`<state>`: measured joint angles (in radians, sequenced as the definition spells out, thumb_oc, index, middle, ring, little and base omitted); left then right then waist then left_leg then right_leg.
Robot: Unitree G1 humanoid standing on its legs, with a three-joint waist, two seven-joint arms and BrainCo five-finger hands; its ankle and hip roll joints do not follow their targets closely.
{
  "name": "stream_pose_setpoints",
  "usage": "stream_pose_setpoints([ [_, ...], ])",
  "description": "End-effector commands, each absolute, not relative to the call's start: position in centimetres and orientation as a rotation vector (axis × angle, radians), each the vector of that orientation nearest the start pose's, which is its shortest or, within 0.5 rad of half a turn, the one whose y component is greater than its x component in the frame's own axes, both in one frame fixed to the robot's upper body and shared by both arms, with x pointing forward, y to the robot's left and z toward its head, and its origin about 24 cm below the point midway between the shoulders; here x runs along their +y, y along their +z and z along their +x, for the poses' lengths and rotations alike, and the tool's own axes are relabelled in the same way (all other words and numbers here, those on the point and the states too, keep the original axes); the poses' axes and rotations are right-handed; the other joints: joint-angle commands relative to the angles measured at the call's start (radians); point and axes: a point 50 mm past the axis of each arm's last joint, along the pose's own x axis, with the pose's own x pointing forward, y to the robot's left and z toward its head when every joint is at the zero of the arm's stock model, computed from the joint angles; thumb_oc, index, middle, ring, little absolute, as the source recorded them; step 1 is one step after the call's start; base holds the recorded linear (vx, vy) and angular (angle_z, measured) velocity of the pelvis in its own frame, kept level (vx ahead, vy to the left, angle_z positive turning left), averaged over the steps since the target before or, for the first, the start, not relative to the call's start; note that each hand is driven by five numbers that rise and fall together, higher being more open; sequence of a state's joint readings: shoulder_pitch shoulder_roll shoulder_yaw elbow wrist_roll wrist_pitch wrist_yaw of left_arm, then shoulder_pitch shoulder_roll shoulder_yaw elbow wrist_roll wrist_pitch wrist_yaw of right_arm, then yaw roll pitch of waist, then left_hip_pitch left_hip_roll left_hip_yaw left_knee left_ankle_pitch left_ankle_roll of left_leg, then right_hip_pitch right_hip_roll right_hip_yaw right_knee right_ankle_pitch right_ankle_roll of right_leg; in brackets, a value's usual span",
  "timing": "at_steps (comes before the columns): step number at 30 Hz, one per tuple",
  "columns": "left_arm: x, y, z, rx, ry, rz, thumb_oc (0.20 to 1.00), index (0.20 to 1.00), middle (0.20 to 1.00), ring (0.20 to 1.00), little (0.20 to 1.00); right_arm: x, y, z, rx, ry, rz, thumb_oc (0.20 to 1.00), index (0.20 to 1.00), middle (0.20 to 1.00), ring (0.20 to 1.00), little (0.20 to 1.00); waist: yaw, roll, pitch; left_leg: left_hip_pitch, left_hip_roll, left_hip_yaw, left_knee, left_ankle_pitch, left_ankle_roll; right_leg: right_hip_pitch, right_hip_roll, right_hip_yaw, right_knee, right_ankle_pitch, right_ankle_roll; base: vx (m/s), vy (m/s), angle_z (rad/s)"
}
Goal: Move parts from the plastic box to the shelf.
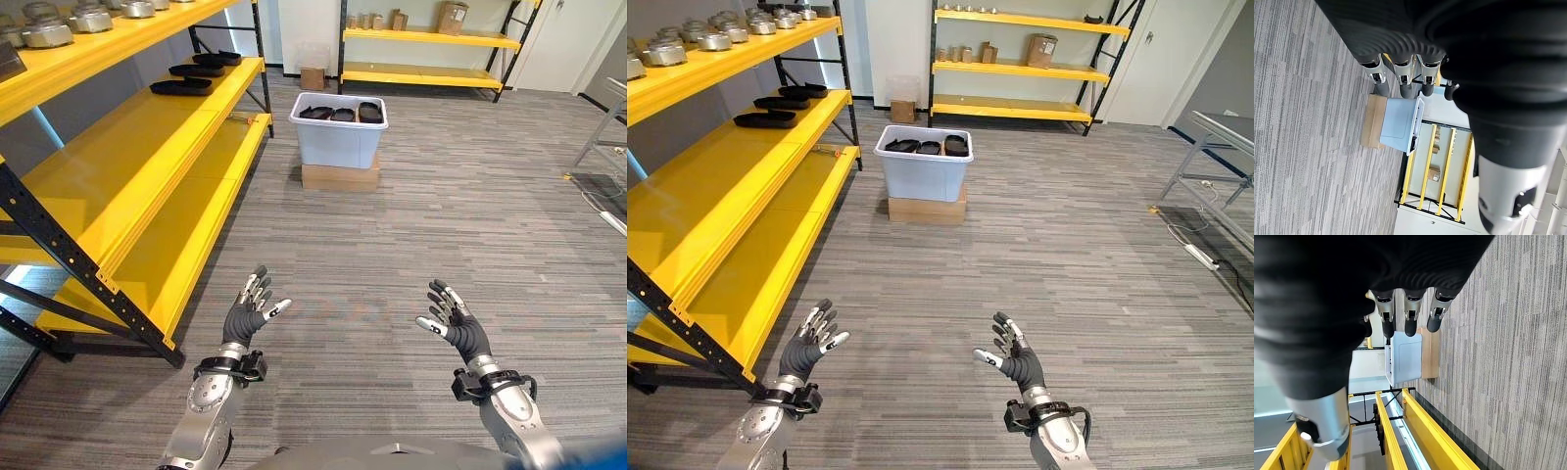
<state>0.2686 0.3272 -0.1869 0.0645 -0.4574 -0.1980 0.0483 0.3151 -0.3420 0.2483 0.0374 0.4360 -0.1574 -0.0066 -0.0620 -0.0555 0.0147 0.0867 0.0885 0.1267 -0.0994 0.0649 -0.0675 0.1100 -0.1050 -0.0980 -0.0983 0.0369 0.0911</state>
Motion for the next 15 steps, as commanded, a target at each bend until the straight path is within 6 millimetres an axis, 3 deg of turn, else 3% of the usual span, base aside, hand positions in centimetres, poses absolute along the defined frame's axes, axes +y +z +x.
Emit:
stream_pose_setpoints([
  [1, 19.17, 0.84, 20.21, 0.070, -0.024, -0.094, 1.000, 1.000, 1.000, 1.000, 1.000, -18.20, -0.03, 18.86, 0.145, 0.099, 0.140, 1.000, 1.000, 1.000, 1.000, 1.000, 0.013, 0.024, 0.029, 0.004, 0.032, -0.035, 0.012, -0.033, -0.010, -0.028, -0.044, 0.000, 0.025, 0.015, 0.058, 0.00, 0.000, 0.00],
  [10, 19.37, 0.99, 20.14, 0.065, -0.015, -0.089, 1.000, 1.000, 1.000, 1.000, 1.000, -18.27, -0.12, 18.88, 0.150, 0.088, 0.169, 1.000, 1.000, 1.000, 1.000, 1.000, 0.011, 0.023, 0.034, 0.009, 0.033, -0.030, 0.012, -0.037, -0.009, -0.032, -0.045, 0.004, 0.032, 0.011, 0.060, 0.00, 0.000, 0.00],
  [15, 19.47, 1.46, 20.66, 0.041, -0.015, -0.089, 1.000, 1.000, 1.000, 1.000, 1.000, -17.94, 0.37, 19.74, 0.124, 0.112, 0.160, 1.000, 1.000, 1.000, 1.000, 1.000, 0.025, 0.013, 0.051, 0.005, 0.023, -0.029, 0.041, -0.057, 0.011, -0.056, -0.057, 0.020, 0.087, -0.004, 0.064, 0.01, 0.018, -0.01],
])
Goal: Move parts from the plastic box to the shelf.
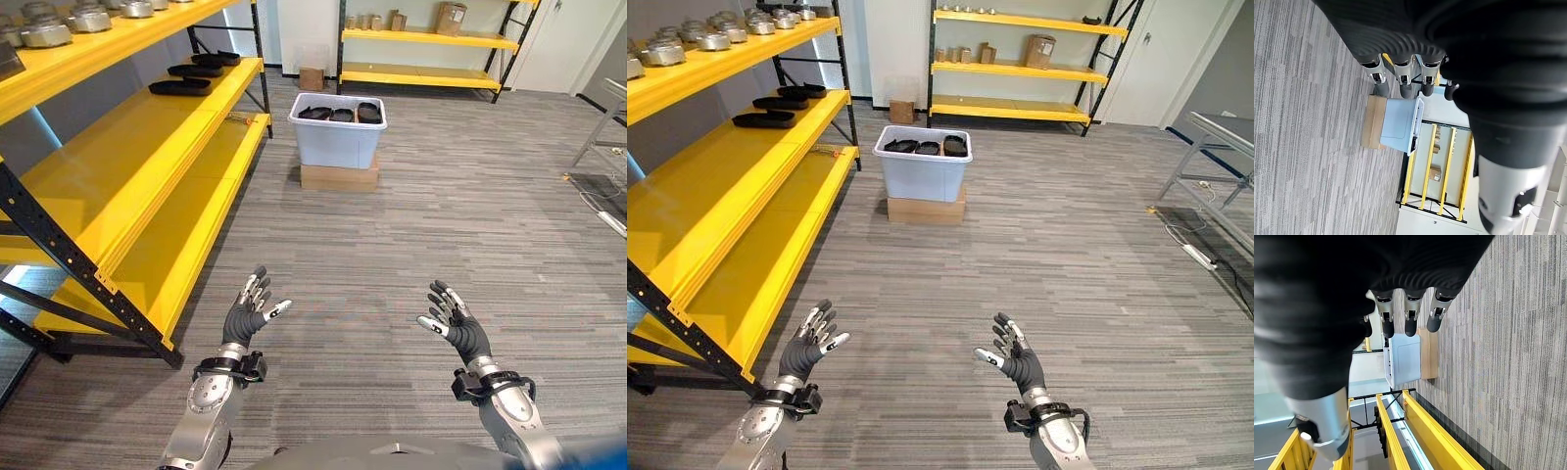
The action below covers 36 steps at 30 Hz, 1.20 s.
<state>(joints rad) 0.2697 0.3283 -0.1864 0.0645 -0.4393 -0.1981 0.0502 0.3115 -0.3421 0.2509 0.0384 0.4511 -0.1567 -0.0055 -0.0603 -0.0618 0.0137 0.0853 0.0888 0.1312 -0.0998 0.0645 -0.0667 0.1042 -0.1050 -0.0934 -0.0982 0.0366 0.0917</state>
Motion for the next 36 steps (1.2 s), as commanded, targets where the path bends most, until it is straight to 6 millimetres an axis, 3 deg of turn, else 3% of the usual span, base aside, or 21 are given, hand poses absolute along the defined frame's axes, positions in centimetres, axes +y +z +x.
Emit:
stream_pose_setpoints([
  [1, 19.5, 1.5, 20.7, 0.041, -0.015, -0.089, 1.000, 1.000, 1.000, 1.000, 1.000, -17.9, 0.4, 19.7, 0.124, 0.112, 0.160, 1.000, 1.000, 1.000, 1.000, 1.000, 0.024, 0.019, 0.051, 0.004, 0.022, -0.034, 0.043, -0.057, 0.010, -0.051, -0.057, 0.016, 0.088, -0.004, 0.063, 0.01, 0.057, -0.02],
  [6, 19.7, 2.4, 21.7, 0.000, -0.013, -0.082, 1.000, 1.000, 1.000, 1.000, 1.000, -17.7, 1.1, 20.7, 0.084, 0.112, 0.178, 1.000, 1.000, 1.000, 1.000, 1.000, 0.032, 0.013, 0.085, -0.084, -0.013, -0.065, 0.191, -0.128, 0.045, -0.117, -0.084, 0.033, 0.211, -0.029, 0.075, -0.03, 0.088, -0.04],
  [10, 20.1, 2.6, 21.9, -0.011, 0.015, -0.078, 1.000, 1.000, 1.000, 1.000, 1.000, -17.7, 1.0, 20.7, 0.082, 0.098, 0.194, 1.000, 1.000, 1.000, 1.000, 1.000, 0.028, 0.019, 0.098, -0.100, -0.038, -0.076, 0.219, -0.153, 0.067, -0.162, -0.106, 0.039, 0.305, -0.011, 0.085, 0.02, 0.176, 0.10],
  [11, 20.4, 2.8, 21.9, -0.021, 0.021, -0.056, 1.000, 1.000, 1.000, 1.000, 1.000, -17.6, 0.8, 20.5, 0.092, 0.093, 0.205, 1.000, 1.000, 1.000, 1.000, 1.000, 0.023, 0.024, 0.106, -0.094, -0.065, -0.088, 0.220, -0.161, 0.089, -0.201, -0.124, 0.057, 0.404, 0.072, 0.088, 0.05, 0.141, 0.13],
  [12, 20.4, 2.8, 21.9, -0.021, 0.021, -0.055, 1.000, 1.000, 1.000, 1.000, 1.000, -17.6, 0.8, 20.5, 0.092, 0.093, 0.206, 1.000, 1.000, 1.000, 1.000, 1.000, 0.023, 0.023, 0.105, -0.095, -0.067, -0.087, 0.221, -0.161, 0.089, -0.204, -0.125, 0.059, 0.407, 0.071, 0.089, 0.06, 0.266, 0.20],
  [13, 20.3, 2.9, 22.0, -0.023, 0.018, -0.049, 1.000, 1.000, 1.000, 1.000, 1.000, -17.4, 0.8, 20.4, 0.090, 0.099, 0.206, 1.000, 1.000, 1.000, 1.000, 1.000, 0.015, 0.033, 0.119, -0.076, -0.080, -0.087, 0.212, -0.165, 0.104, -0.262, -0.134, 0.079, 0.505, 0.172, 0.085, 0.01, 0.130, 0.24],
  [15, 20.3, 3.0, 22.1, -0.032, 0.013, -0.041, 1.000, 1.000, 1.000, 1.000, 1.000, -17.4, 0.9, 20.6, 0.083, 0.101, 0.203, 1.000, 1.000, 1.000, 1.000, 1.000, 0.015, 0.043, 0.135, -0.068, -0.081, -0.081, 0.209, -0.164, 0.113, -0.299, -0.131, 0.083, 0.565, 0.197, 0.084, 0.00, 0.188, 0.14],
  [16, 20.3, 3.2, 22.2, -0.038, 0.006, -0.034, 1.000, 1.000, 1.000, 1.000, 1.000, -17.3, 1.1, 20.7, 0.076, 0.102, 0.202, 1.000, 1.000, 1.000, 1.000, 1.000, 0.013, 0.054, 0.145, -0.057, -0.078, -0.080, 0.200, -0.164, 0.118, -0.326, -0.126, 0.071, 0.598, 0.188, 0.082, 0.13, 0.287, -0.09],
  [17, 20.0, 3.2, 22.0, -0.039, -0.017, -0.025, 1.000, 1.000, 1.000, 1.000, 1.000, -17.2, 1.0, 20.6, 0.078, 0.108, 0.200, 1.000, 1.000, 1.000, 1.000, 1.000, 0.017, 0.062, 0.142, -0.005, -0.088, -0.042, 0.157, -0.180, 0.121, -0.380, -0.171, -0.053, 0.551, 0.143, 0.082, 0.22, 0.203, -0.26],
  [19, 19.9, 3.1, 21.9, -0.030, -0.026, -0.030, 1.000, 1.000, 1.000, 1.000, 1.000, -17.3, 0.9, 20.5, 0.085, 0.109, 0.199, 1.000, 1.000, 1.000, 1.000, 1.000, 0.008, 0.064, 0.138, 0.023, -0.091, -0.043, 0.128, -0.180, 0.119, -0.374, -0.163, -0.068, 0.511, 0.135, 0.080, 0.23, 0.047, -0.58],
  [20, 19.8, 2.8, 21.8, -0.019, -0.037, -0.045, 1.000, 1.000, 1.000, 1.000, 1.000, -17.4, 0.7, 20.5, 0.093, 0.112, 0.194, 1.000, 1.000, 1.000, 1.000, 1.000, -0.002, 0.051, 0.139, 0.057, -0.109, -0.043, 0.097, -0.188, 0.113, -0.404, -0.137, -0.097, 0.350, 0.145, 0.084, 0.18, -0.040, -0.40],
  [22, 19.8, 2.8, 21.7, -0.015, -0.033, -0.051, 1.000, 1.000, 1.000, 1.000, 1.000, -17.4, 0.7, 20.5, 0.096, 0.116, 0.191, 1.000, 1.000, 1.000, 1.000, 1.000, -0.007, 0.052, 0.144, 0.080, -0.104, -0.045, 0.082, -0.193, 0.104, -0.395, -0.128, -0.109, 0.281, 0.157, 0.093, 0.25, -0.086, 0.02],
  [23, 19.6, 2.5, 21.7, -0.004, -0.036, -0.057, 1.000, 1.000, 1.000, 1.000, 1.000, -17.3, 0.6, 20.4, 0.101, 0.116, 0.193, 1.000, 1.000, 1.000, 1.000, 1.000, -0.025, 0.046, 0.143, 0.109, -0.098, -0.054, 0.072, -0.207, 0.092, -0.395, -0.090, -0.084, 0.175, 0.165, 0.096, 0.25, -0.102, 0.29],
  [26, 19.1, 2.3, 21.7, 0.001, -0.052, -0.076, 1.000, 1.000, 1.000, 1.000, 1.000, -17.3, 0.6, 20.2, 0.105, 0.118, 0.190, 1.000, 1.000, 1.000, 1.000, 1.000, -0.035, 0.046, 0.140, 0.146, -0.085, -0.062, 0.066, -0.226, 0.077, -0.395, -0.055, -0.054, 0.118, 0.176, 0.099, 0.26, -0.108, 0.10],
  [28, 18.1, 1.6, 21.5, 0.026, -0.083, -0.103, 1.000, 1.000, 1.000, 1.000, 1.000, -17.6, 0.4, 19.9, 0.112, 0.113, 0.197, 1.000, 1.000, 1.000, 1.000, 1.000, -0.051, 0.042, 0.114, 0.183, -0.064, -0.083, 0.063, -0.245, 0.061, -0.372, -0.009, 0.002, 0.108, 0.173, 0.080, 0.36, -0.181, 0.00],
  [30, 17.9, 1.6, 21.5, 0.024, -0.085, -0.119, 1.000, 1.000, 1.000, 1.000, 1.000, -17.7, 0.5, 19.9, 0.109, 0.112, 0.196, 1.000, 1.000, 1.000, 1.000, 1.000, -0.055, 0.047, 0.105, 0.184, -0.051, -0.087, 0.065, -0.240, 0.055, -0.368, 0.006, 0.004, 0.113, 0.172, 0.072, 0.23, -0.139, 0.37],
  [33, 17.6, 1.7, 21.5, 0.020, -0.081, -0.172, 1.000, 1.000, 1.000, 1.000, 1.000, -18.8, 1.5, 20.5, 0.066, 0.106, 0.164, 1.000, 1.000, 1.000, 1.000, 1.000, -0.065, 0.084, 0.078, 0.172, 0.007, -0.108, 0.084, -0.172, 0.024, -0.406, 0.055, -0.037, 0.194, 0.108, 0.030, 0.37, -0.264, 0.49],
  [35, 17.4, 1.7, 21.7, 0.019, -0.096, -0.189, 1.000, 1.000, 1.000, 1.000, 1.000, -19.4, 1.5, 20.5, 0.069, 0.090, 0.149, 1.000, 1.000, 1.000, 1.000, 1.000, -0.069, 0.088, 0.082, 0.145, 0.030, -0.112, 0.140, -0.114, 0.002, -0.400, 0.077, -0.038, 0.225, 0.065, 0.008, 0.27, -0.207, 0.13],
  [36, 17.3, 1.7, 21.7, 0.019, -0.096, -0.189, 1.000, 1.000, 1.000, 1.000, 1.000, -19.4, 1.5, 20.5, 0.069, 0.090, 0.149, 1.000, 1.000, 1.000, 1.000, 1.000, -0.070, 0.089, 0.081, 0.143, 0.031, -0.114, 0.141, -0.115, 0.001, -0.402, 0.077, -0.039, 0.227, 0.063, 0.007, 0.28, -0.228, 0.07],
])
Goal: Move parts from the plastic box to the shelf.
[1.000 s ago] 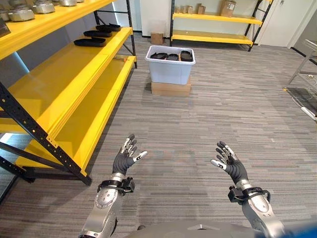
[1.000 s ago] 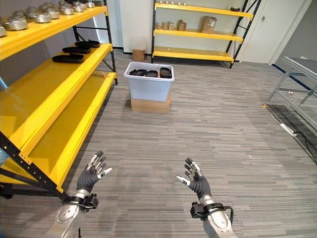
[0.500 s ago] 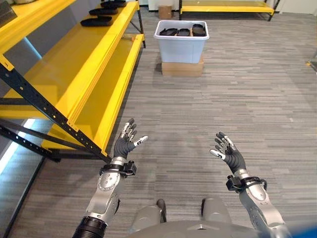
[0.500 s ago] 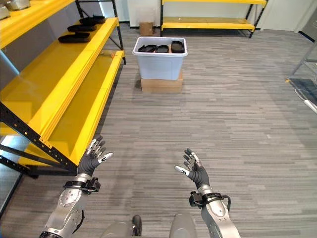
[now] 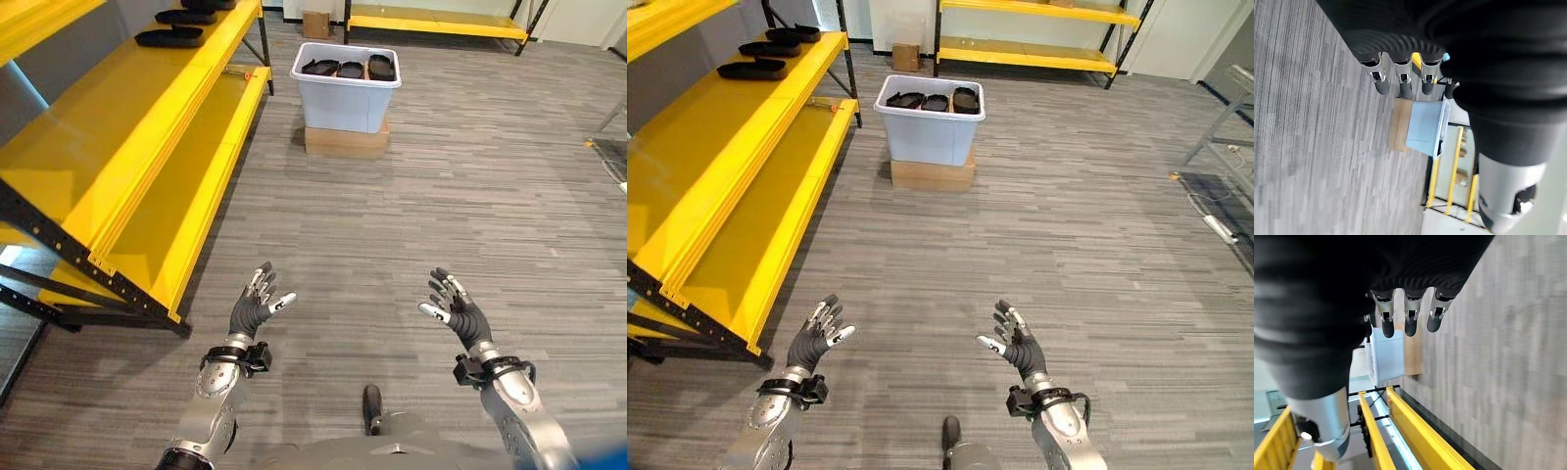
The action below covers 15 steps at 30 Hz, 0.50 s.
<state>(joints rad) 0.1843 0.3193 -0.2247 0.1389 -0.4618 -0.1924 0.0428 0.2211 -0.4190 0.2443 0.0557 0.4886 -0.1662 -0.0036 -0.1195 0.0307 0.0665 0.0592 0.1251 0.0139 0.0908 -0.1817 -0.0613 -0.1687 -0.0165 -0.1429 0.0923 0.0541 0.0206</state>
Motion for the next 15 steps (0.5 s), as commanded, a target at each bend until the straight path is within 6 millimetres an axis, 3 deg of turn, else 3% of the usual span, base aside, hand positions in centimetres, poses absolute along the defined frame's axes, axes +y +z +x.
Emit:
stream_pose_setpoints([
  [1, 17.4, 1.7, 21.6, 0.024, -0.095, -0.194, 1.000, 1.000, 1.000, 1.000, 1.000, -19.6, 1.4, 20.4, 0.075, 0.087, 0.143, 1.000, 1.000, 1.000, 1.000, 1.000, -0.004, -0.004, 0.029, 0.140, 0.010, 0.009, 0.041, 0.209, -0.025, -0.102, 0.005, 0.004, 0.042, 0.014, 0.055, 0.15, -0.123, -0.02],
  [2, 17.4, 1.7, 21.6, 0.024, -0.095, -0.194, 1.000, 1.000, 1.000, 1.000, 1.000, -19.6, 1.4, 20.4, 0.075, 0.086, 0.143, 1.000, 1.000, 1.000, 1.000, 1.000, -0.005, -0.004, 0.029, 0.140, 0.010, 0.008, 0.043, 0.208, -0.025, -0.102, 0.005, 0.003, 0.042, 0.014, 0.054, 0.21, -0.190, -0.04],
  [3, 17.4, 1.6, 21.5, 0.030, -0.095, -0.196, 1.000, 1.000, 1.000, 1.000, 1.000, -19.8, 1.4, 20.3, 0.075, 0.084, 0.141, 1.000, 1.000, 1.000, 1.000, 1.000, -0.001, -0.010, 0.035, 0.098, 0.018, 0.009, 0.144, 0.269, -0.036, -0.074, 0.015, 0.005, 0.038, -0.002, 0.037, 0.19, -0.349, -0.16],
  [4, 17.6, 1.6, 21.3, 0.043, -0.109, -0.189, 1.000, 1.000, 1.000, 1.000, 1.000, -20.4, 1.6, 20.0, 0.068, 0.065, 0.140, 1.000, 1.000, 1.000, 1.000, 1.000, 0.028, -0.063, 0.078, -0.074, 0.030, 0.021, 0.441, 0.368, -0.024, 0.008, 0.017, 0.016, 0.026, -0.041, -0.017, 0.19, -0.345, -0.13],
  [6, 17.6, 1.5, 21.2, 0.048, -0.109, -0.184, 1.000, 1.000, 1.000, 1.000, 1.000, -20.5, 1.5, 19.9, 0.075, 0.059, 0.131, 1.000, 1.000, 1.000, 1.000, 1.000, 0.035, -0.076, 0.092, -0.109, 0.030, 0.032, 0.492, 0.361, -0.014, 0.030, 0.017, 0.019, 0.025, -0.054, -0.026, 0.19, -0.230, 0.06],
  [7, 17.6, 1.3, 21.1, 0.058, -0.100, -0.182, 1.000, 1.000, 1.000, 1.000, 1.000, -20.5, 1.4, 20.0, 0.078, 0.041, 0.131, 1.000, 1.000, 1.000, 1.000, 1.000, 0.065, -0.093, 0.117, -0.240, -0.019, 0.049, 0.493, 0.259, 0.009, 0.086, 0.008, 0.032, 0.012, -0.071, -0.020, 0.26, -0.120, 0.14],
  [9, 17.8, 1.3, 21.1, 0.056, -0.093, -0.181, 1.000, 1.000, 1.000, 1.000, 1.000, -20.5, 1.4, 20.0, 0.077, 0.041, 0.135, 1.000, 1.000, 1.000, 1.000, 1.000, 0.075, -0.100, 0.119, -0.294, -0.042, 0.044, 0.495, 0.234, 0.015, 0.101, 0.004, 0.039, 0.002, -0.073, -0.015, 0.22, -0.012, 0.10],
  [11, 18.3, 1.2, 20.6, 0.057, -0.082, -0.167, 1.000, 1.000, 1.000, 1.000, 1.000, -20.6, 1.5, 19.8, 0.071, 0.043, 0.123, 1.000, 1.000, 1.000, 1.000, 1.000, 0.098, -0.105, 0.108, -0.352, -0.035, 0.051, 0.287, 0.224, 0.019, 0.153, 0.001, 0.056, -0.020, -0.101, 0.001, 0.32, 0.064, -0.23],
  [12, 18.3, 1.2, 20.6, 0.057, -0.082, -0.167, 1.000, 1.000, 1.000, 1.000, 1.000, -20.6, 1.5, 19.8, 0.071, 0.043, 0.124, 1.000, 1.000, 1.000, 1.000, 1.000, 0.098, -0.107, 0.106, -0.351, -0.038, 0.052, 0.279, 0.230, 0.019, 0.152, -0.001, 0.057, -0.021, -0.099, 0.001, 0.40, 0.141, -0.08],
  [13, 18.4, 1.0, 20.2, 0.065, -0.079, -0.150, 1.000, 1.000, 1.000, 1.000, 1.000, -20.5, 1.2, 19.7, 0.080, 0.051, 0.106, 1.000, 1.000, 1.000, 1.000, 1.000, 0.123, -0.093, 0.105, -0.352, -0.037, 0.020, 0.075, 0.309, 0.005, 0.207, 0.017, 0.073, -0.026, -0.123, 0.010, 0.27, 0.104, 0.09],
  [14, 18.4, 1.0, 20.2, 0.065, -0.079, -0.150, 1.000, 1.000, 1.000, 1.000, 1.000, -20.5, 1.2, 19.7, 0.080, 0.051, 0.106, 1.000, 1.000, 1.000, 1.000, 1.000, 0.123, -0.093, 0.105, -0.349, -0.037, 0.020, 0.067, 0.314, 0.004, 0.207, 0.017, 0.072, -0.027, -0.121, 0.010, 0.70, 0.244, -0.30],
  [15, 18.5, 1.3, 20.4, 0.053, -0.073, -0.134, 1.000, 1.000, 1.000, 1.000, 1.000, -20.1, 1.0, 19.8, 0.092, 0.064, 0.096, 1.000, 1.000, 1.000, 1.000, 1.000, 0.145, -0.079, 0.091, -0.343, -0.037, -0.046, -0.044, 0.378, -0.018, 0.265, 0.031, 0.110, -0.002, -0.167, 0.018, 0.63, 0.224, -0.67],
])
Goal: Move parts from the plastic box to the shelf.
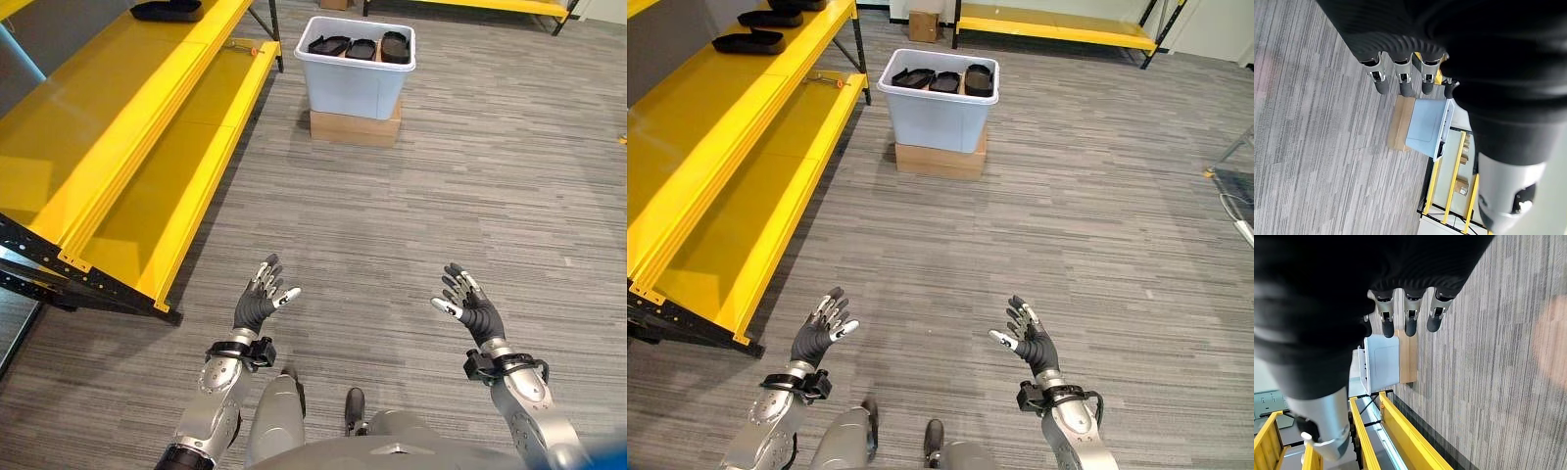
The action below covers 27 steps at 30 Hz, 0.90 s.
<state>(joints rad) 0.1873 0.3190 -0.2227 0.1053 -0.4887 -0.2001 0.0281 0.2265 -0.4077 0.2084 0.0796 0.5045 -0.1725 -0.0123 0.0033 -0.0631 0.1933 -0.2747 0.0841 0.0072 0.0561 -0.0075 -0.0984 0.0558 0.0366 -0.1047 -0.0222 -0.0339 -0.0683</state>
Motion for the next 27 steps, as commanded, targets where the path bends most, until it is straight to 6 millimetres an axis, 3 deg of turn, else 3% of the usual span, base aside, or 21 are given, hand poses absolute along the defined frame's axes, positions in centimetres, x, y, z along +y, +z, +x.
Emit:
stream_pose_setpoints([
  [1, 18.7, 1.3, 20.3, 0.051, -0.067, -0.138, 1.000, 1.000, 1.000, 1.000, 1.000, -19.4, 0.8, 19.6, 0.099, 0.100, 0.110, 1.000, 1.000, 1.000, 1.000, 1.000, 0.030, 0.012, -0.048, 0.013, -0.014, -0.064, 0.034, 0.168, 0.036, 0.065, -0.028, 0.096, 0.139, -0.105, 0.111, 0.64, 0.226, -0.85],
  [3, 18.6, 1.4, 20.4, 0.046, -0.073, -0.139, 1.000, 1.000, 1.000, 1.000, 1.000, -19.3, 0.7, 19.5, 0.103, 0.106, 0.112, 1.000, 1.000, 1.000, 1.000, 1.000, 0.027, 0.007, -0.055, 0.004, -0.022, -0.051, 0.057, 0.158, 0.041, 0.074, -0.039, 0.095, 0.144, -0.113, 0.117, 0.28, 0.117, -0.75],
  [7, 18.4, 1.8, 20.8, 0.029, -0.089, -0.145, 1.000, 1.000, 1.000, 1.000, 1.000, -18.5, 0.7, 19.6, 0.105, 0.128, 0.145, 1.000, 1.000, 1.000, 1.000, 1.000, 0.028, -0.014, -0.095, -0.023, -0.078, -0.007, 0.176, 0.050, 0.082, 0.101, -0.106, 0.105, 0.153, -0.096, 0.152, 0.34, 0.165, -0.27],
  [10, 18.5, 1.9, 20.7, 0.029, -0.093, -0.138, 1.000, 1.000, 1.000, 1.000, 1.000, -18.4, 0.9, 19.6, 0.097, 0.141, 0.135, 1.000, 1.000, 1.000, 1.000, 1.000, 0.031, -0.020, -0.109, -0.018, -0.097, 0.008, 0.205, 0.010, 0.098, 0.106, -0.128, 0.113, 0.164, -0.077, 0.167, 0.24, 0.115, -0.02],
  [12, 18.3, 2.0, 20.7, 0.029, -0.097, -0.138, 1.000, 1.000, 1.000, 1.000, 1.000, -18.2, 0.7, 19.5, 0.106, 0.136, 0.146, 1.000, 1.000, 1.000, 1.000, 1.000, 0.029, -0.026, -0.113, 0.011, -0.124, 0.015, 0.210, -0.028, 0.121, 0.077, -0.152, 0.124, 0.261, 0.006, 0.194, 0.25, 0.154, 0.11],
  [14, 18.5, 2.8, 21.0, -0.007, -0.097, -0.114, 1.000, 1.000, 1.000, 1.000, 1.000, -18.0, 0.8, 19.6, 0.097, 0.137, 0.147, 1.000, 1.000, 1.000, 1.000, 1.000, 0.020, -0.012, -0.106, 0.061, -0.147, 0.010, 0.181, -0.043, 0.148, -0.022, -0.148, 0.147, 0.455, 0.161, 0.202, 0.19, 0.171, 0.05],
  [15, 18.6, 3.1, 21.2, -0.021, -0.099, -0.102, 1.000, 1.000, 1.000, 1.000, 1.000, -17.8, 0.9, 19.7, 0.092, 0.142, 0.147, 1.000, 1.000, 1.000, 1.000, 1.000, 0.011, 0.000, -0.093, 0.099, -0.152, 0.004, 0.157, -0.049, 0.159, -0.070, -0.142, 0.146, 0.535, 0.211, 0.204, 0.33, 0.298, 0.17],
  [16, 18.7, 3.5, 21.4, -0.035, -0.109, -0.081, 1.000, 1.000, 1.000, 1.000, 1.000, -17.8, 0.8, 19.6, 0.092, 0.147, 0.139, 1.000, 1.000, 1.000, 1.000, 1.000, -0.014, 0.045, -0.059, 0.177, -0.143, -0.001, 0.116, -0.059, 0.181, -0.183, -0.129, 0.101, 0.699, 0.213, 0.196, 0.26, 0.232, 0.27],
  [17, 18.7, 3.5, 21.4, -0.035, -0.109, -0.081, 1.000, 1.000, 1.000, 1.000, 1.000, -17.8, 0.8, 19.6, 0.092, 0.147, 0.138, 1.000, 1.000, 1.000, 1.000, 1.000, -0.016, 0.042, -0.057, 0.178, -0.146, -0.002, 0.116, -0.060, 0.181, -0.182, -0.131, 0.100, 0.703, 0.209, 0.196, 0.39, 0.240, 0.08],
  [18, 18.6, 3.3, 21.3, -0.028, -0.115, -0.085, 1.000, 1.000, 1.000, 1.000, 1.000, -17.9, 0.7, 19.4, 0.098, 0.142, 0.139, 1.000, 1.000, 1.000, 1.000, 1.000, -0.038, 0.065, -0.047, 0.232, -0.136, -0.012, 0.085, -0.066, 0.182, -0.287, -0.113, 0.070, 0.681, 0.139, 0.179, 0.19, 0.058, 0.21],
  [20, 18.6, 3.2, 21.3, -0.024, -0.114, -0.094, 1.000, 1.000, 1.000, 1.000, 1.000, -17.9, 0.6, 19.4, 0.101, 0.142, 0.142, 1.000, 1.000, 1.000, 1.000, 1.000, -0.052, 0.064, -0.041, 0.255, -0.143, -0.021, 0.080, -0.067, 0.178, -0.312, -0.100, 0.066, 0.647, 0.111, 0.175, 0.29, 0.017, 0.20],
  [21, 18.7, 2.9, 21.1, -0.012, -0.108, -0.118, 1.000, 1.000, 1.000, 1.000, 1.000, -18.0, 0.6, 19.3, 0.099, 0.135, 0.140, 1.000, 1.000, 1.000, 1.000, 1.000, -0.064, 0.053, -0.037, 0.298, -0.156, -0.017, 0.062, -0.093, 0.172, -0.336, -0.119, 0.026, 0.471, 0.083, 0.171, 0.31, -0.029, -0.03],
  [24, 18.7, 2.7, 20.8, -0.004, -0.114, -0.124, 1.000, 1.000, 1.000, 1.000, 1.000, -18.2, 0.6, 19.2, 0.106, 0.137, 0.113, 1.000, 1.000, 1.000, 1.000, 1.000, -0.072, 0.054, -0.034, 0.324, -0.152, -0.023, 0.049, -0.105, 0.165, -0.324, -0.123, 0.010, 0.382, 0.086, 0.174, 0.21, -0.059, 0.07],
  [25, 18.7, 2.6, 20.8, 0.001, -0.115, -0.123, 1.000, 1.000, 1.000, 1.000, 1.000, -18.2, 0.4, 19.2, 0.118, 0.137, 0.109, 1.000, 1.000, 1.000, 1.000, 1.000, -0.077, 0.051, -0.034, 0.342, -0.153, -0.026, 0.042, -0.112, 0.157, -0.334, -0.119, 0.008, 0.281, 0.100, 0.181, 0.35, -0.136, 0.11],
  [26, 18.6, 2.4, 20.8, 0.008, -0.116, -0.128, 1.000, 1.000, 1.000, 1.000, 1.000, -18.0, -0.1, 19.0, 0.145, 0.140, 0.146, 1.000, 1.000, 1.000, 1.000, 1.000, -0.092, 0.041, -0.036, 0.383, -0.157, -0.047, 0.022, -0.120, 0.142, -0.337, -0.112, 0.056, 0.132, 0.147, 0.202, 0.45, -0.181, -0.06],
  [27, 18.6, 2.4, 20.8, 0.005, -0.119, -0.130, 1.000, 1.000, 1.000, 1.000, 1.000, -17.9, 0.0, 19.1, 0.143, 0.152, 0.140, 1.000, 1.000, 1.000, 1.000, 1.000, -0.093, 0.042, -0.034, 0.406, -0.150, -0.048, 0.014, -0.124, 0.135, -0.338, -0.114, 0.060, 0.105, 0.171, 0.210, 0.43, -0.184, 0.02],
])
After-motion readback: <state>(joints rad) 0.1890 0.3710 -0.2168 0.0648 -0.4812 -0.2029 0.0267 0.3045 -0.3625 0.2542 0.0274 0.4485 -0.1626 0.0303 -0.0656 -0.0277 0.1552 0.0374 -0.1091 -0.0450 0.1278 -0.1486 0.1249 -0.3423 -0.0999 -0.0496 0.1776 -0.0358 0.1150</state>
